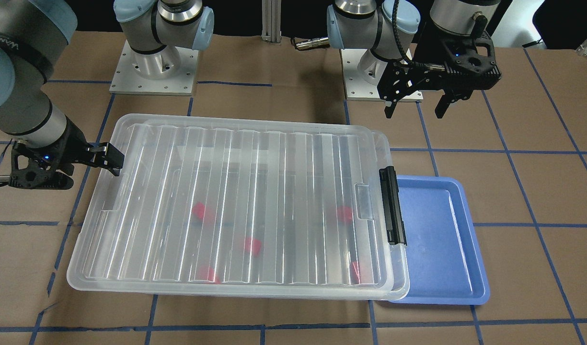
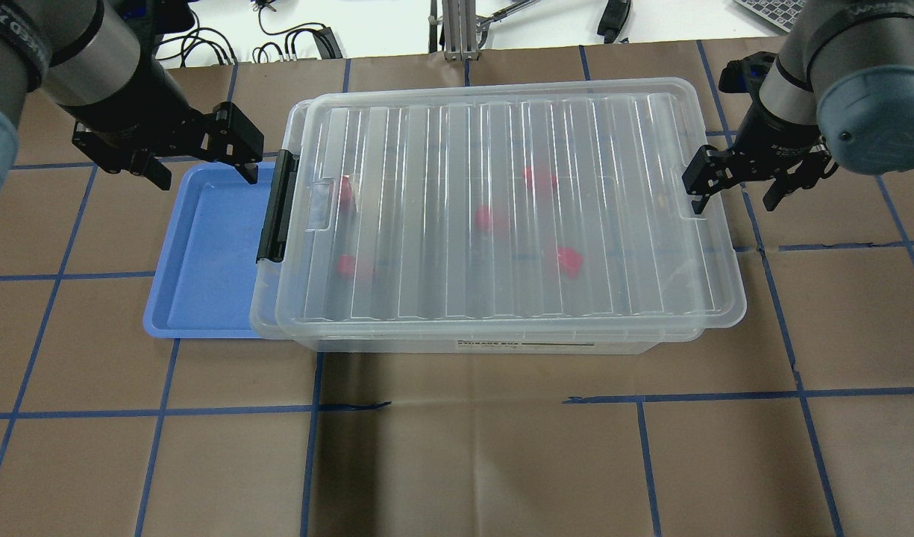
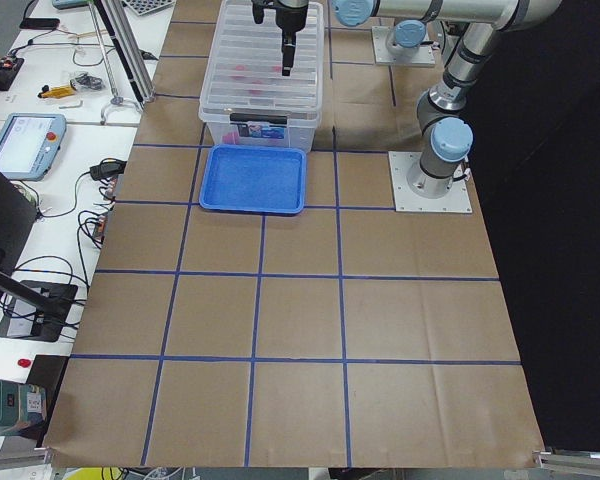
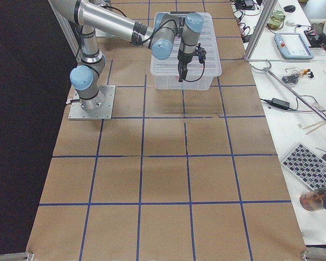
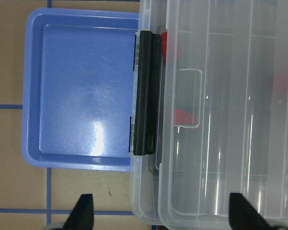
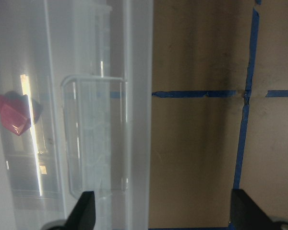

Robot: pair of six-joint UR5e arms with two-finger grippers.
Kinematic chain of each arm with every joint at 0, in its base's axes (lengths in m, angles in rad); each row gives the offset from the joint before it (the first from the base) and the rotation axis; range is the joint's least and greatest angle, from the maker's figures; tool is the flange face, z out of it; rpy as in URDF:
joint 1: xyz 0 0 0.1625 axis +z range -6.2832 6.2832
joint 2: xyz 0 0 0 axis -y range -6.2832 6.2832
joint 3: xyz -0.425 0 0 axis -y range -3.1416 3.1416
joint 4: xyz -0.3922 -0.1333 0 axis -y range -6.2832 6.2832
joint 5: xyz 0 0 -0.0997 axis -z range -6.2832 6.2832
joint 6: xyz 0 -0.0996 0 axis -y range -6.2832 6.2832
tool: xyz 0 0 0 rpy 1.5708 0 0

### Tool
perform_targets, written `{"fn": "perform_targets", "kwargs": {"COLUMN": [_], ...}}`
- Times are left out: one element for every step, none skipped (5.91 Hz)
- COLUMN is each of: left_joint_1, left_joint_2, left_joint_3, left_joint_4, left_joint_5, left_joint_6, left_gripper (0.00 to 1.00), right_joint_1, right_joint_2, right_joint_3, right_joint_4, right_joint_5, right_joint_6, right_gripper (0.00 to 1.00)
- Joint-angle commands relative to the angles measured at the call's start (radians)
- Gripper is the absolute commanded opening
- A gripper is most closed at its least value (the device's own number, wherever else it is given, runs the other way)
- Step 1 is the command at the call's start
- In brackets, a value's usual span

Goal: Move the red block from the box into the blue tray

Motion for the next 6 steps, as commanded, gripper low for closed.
{"fn": "perform_targets", "kwargs": {"left_joint_1": [0.000,0.000,0.000,0.000,0.000,0.000], "left_joint_2": [0.001,0.001,0.001,0.001,0.001,0.001], "left_joint_3": [0.000,0.000,0.002,0.002,0.002,0.002], "left_joint_4": [0.000,0.000,0.000,0.000,0.000,0.000], "left_joint_5": [0.000,0.000,0.000,0.002,0.000,0.002], "left_joint_6": [-0.001,0.001,-0.001,-0.001,0.001,-0.001], "left_gripper": [0.98,0.98,0.98,0.98,0.98,0.98], "right_joint_1": [-0.035,-0.043,-0.043,-0.043,-0.046,-0.055], "right_joint_2": [0.006,0.007,0.007,0.007,0.010,0.016], "right_joint_3": [0.001,0.001,0.001,0.001,0.001,0.002], "right_joint_4": [-0.003,-0.003,-0.003,-0.003,-0.017,-0.026], "right_joint_5": [-0.024,-0.025,-0.025,-0.025,-0.031,-0.046], "right_joint_6": [-0.021,-0.025,-0.028,-0.030,-0.042,-0.047], "right_gripper": [1.00,1.00,1.00,1.00,1.00,1.00]}}
